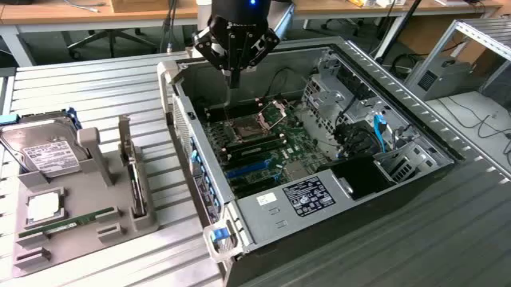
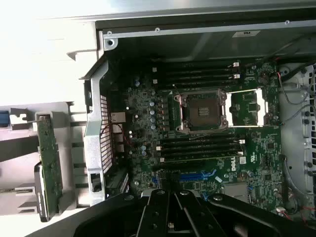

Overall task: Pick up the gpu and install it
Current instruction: 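Reach for the gpu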

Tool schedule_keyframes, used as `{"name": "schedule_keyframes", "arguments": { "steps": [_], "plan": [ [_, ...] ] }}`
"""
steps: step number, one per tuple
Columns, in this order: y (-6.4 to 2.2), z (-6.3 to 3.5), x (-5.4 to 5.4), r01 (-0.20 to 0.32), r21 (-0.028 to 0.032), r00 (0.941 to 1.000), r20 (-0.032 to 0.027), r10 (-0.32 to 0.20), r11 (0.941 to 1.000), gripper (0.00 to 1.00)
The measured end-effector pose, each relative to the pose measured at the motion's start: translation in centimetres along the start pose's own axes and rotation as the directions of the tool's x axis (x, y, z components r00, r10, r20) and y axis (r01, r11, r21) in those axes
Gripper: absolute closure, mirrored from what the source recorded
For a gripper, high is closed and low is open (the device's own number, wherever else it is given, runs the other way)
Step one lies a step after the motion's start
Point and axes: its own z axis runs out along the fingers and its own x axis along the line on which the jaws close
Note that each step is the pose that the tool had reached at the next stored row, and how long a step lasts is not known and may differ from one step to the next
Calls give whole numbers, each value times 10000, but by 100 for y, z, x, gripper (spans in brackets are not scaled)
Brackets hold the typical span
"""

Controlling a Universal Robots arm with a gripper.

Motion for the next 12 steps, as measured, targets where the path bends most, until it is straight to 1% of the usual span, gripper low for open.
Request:
{"name": "schedule_keyframes", "arguments": {
  "steps": [12],
  "plan": [
    [0,0,0,0,0,10000,0,0,10000,89]
  ]
}}
